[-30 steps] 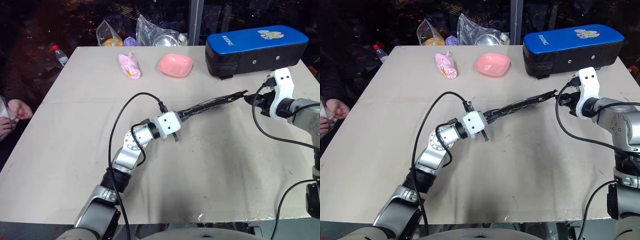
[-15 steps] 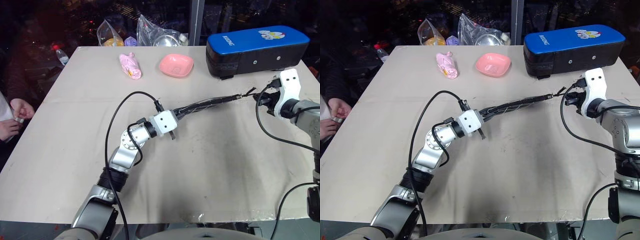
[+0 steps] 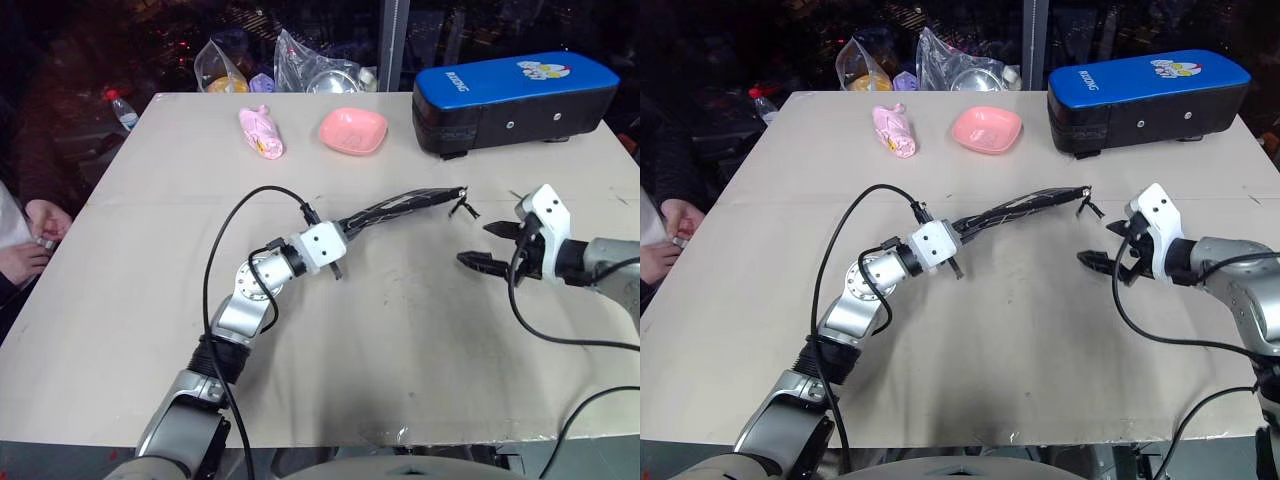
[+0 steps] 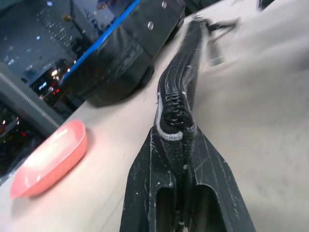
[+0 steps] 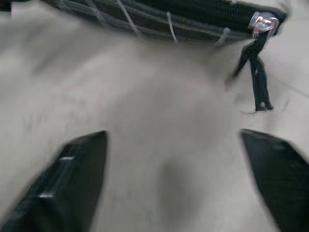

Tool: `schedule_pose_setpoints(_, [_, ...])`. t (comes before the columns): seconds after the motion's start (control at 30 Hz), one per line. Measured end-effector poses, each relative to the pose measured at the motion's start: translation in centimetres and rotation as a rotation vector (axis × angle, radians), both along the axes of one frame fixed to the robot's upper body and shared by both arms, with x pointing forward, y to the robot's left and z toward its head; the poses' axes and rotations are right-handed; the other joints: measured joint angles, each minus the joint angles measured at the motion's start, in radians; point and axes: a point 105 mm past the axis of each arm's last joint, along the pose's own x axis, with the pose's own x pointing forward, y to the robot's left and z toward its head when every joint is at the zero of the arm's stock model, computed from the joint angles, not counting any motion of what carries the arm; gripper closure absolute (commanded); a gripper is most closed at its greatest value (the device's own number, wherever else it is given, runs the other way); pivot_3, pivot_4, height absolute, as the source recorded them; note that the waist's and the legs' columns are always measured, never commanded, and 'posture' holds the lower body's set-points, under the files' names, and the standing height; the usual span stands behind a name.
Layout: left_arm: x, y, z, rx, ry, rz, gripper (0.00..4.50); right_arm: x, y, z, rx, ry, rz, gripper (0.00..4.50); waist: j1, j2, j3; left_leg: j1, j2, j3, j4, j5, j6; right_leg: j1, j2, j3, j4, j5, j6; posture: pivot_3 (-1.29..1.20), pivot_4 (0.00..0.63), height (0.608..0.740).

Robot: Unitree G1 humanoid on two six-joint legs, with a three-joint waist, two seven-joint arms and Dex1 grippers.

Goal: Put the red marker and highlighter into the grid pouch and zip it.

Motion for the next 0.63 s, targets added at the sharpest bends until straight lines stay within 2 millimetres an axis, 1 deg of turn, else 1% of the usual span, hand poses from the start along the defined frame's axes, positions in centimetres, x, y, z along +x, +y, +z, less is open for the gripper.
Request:
schedule_pose_setpoints(0.07, [-0.1, 0.8, -0.8, 0.011, 0.042, 0.015, 2.73, -0.1, -0.1, -0.9, 0.034, -0.050, 0.027, 0.00, -0.002, -0.001, 0.000, 0.001, 0.001, 0.000, 0.000, 0.000, 0.000, 0.000, 0.001, 0.000, 0.000, 0.000, 0.000, 0.00, 0.150, 0.734])
schedule_pose_setpoints(0.13, [-0.1, 1.8, -1.4, -0.006, 0.080, 0.050, 1.86, 0.1, -0.4, -2.2, 0.074, -0.079, 0.018, 0.00, -0.005, 0.000, 0.000, 0.001, 0.001, 0.000, 0.000, 0.000, 0.000, 0.000, 0.001, 0.001, 0.001, 0.000, 0.000, 0.00, 0.150, 0.734])
schedule_pose_setpoints(0.2, [-0.2, 3.3, -1.5, -0.031, 0.109, 0.087, 0.93, 0.2, -0.8, -2.9, 0.109, -0.089, 0.019, 0.00, -0.007, 0.000, 0.000, 0.001, 0.001, 0.000, 0.000, 0.000, 0.000, 0.000, 0.001, 0.001, 0.001, 0.000, 0.000, 0.00, 0.150, 0.734])
schedule_pose_setpoints(0.27, [-1.1, 5.0, -1.5, -0.068, 0.159, 0.099, 0.03, 0.2, -1.2, -3.2, 0.159, -0.094, 0.025, 0.00, -0.011, 0.000, 0.000, 0.001, 0.002, 0.000, 0.000, 0.000, 0.000, 0.000, 0.001, 0.003, 0.000, 0.000, -0.001, 0.00, 0.150, 0.734])
schedule_pose_setpoints(0.33, [-2.2, 6.0, -1.7, -0.124, 0.228, 0.098, 0.03, 0.1, -1.8, -3.4, 0.196, -0.094, 0.036, 0.00, -0.011, 0.000, 0.000, 0.001, 0.002, 0.000, -0.001, 0.000, 0.000, 0.000, -0.001, 0.006, 0.000, 0.000, -0.001, 0.00, 0.150, 0.734])
schedule_pose_setpoints(0.37, [-3.1, 6.6, -2.1, -0.165, 0.292, 0.095, 0.03, 0.0, -2.1, -3.5, 0.210, -0.097, 0.048, 0.00, -0.011, 0.000, 0.000, 0.001, 0.002, 0.000, -0.001, 0.000, 0.000, 0.000, -0.002, 0.006, 0.000, 0.000, -0.001, 0.00, 0.150, 0.734])
schedule_pose_setpoints(0.47, [-5.6, 7.4, -3.4, -0.210, 0.447, 0.087, 0.03, 0.0, -3.5, -4.3, 0.212, -0.113, 0.042, 0.00, -0.009, 0.000, 0.000, 0.001, 0.002, 0.000, -0.001, 0.000, 0.000, 0.000, -0.002, 0.007, -0.001, 0.000, -0.001, 0.00, 0.150, 0.734])
schedule_pose_setpoints(0.57, [-8.1, 8.1, -4.8, -0.227, 0.573, 0.138, 0.03, -0.3, -5.2, -5.3, 0.191, -0.104, 0.046, 0.00, -0.003, 0.001, 0.000, 0.002, 0.003, 0.001, -0.001, 0.000, 0.000, 0.000, -0.002, 0.008, -0.001, 0.000, -0.001, 0.00, 0.150, 0.734])
schedule_pose_setpoints(0.63, [-9.0, 8.3, -5.4, -0.234, 0.614, 0.161, 0.03, -0.6, -6.0, -5.8, 0.182, -0.095, 0.050, 0.00, 0.001, 0.001, 0.000, 0.002, 0.003, 0.001, 0.000, 0.000, 0.000, 0.000, -0.002, 0.008, -0.001, 0.000, -0.001, 0.00, 0.150, 0.734])
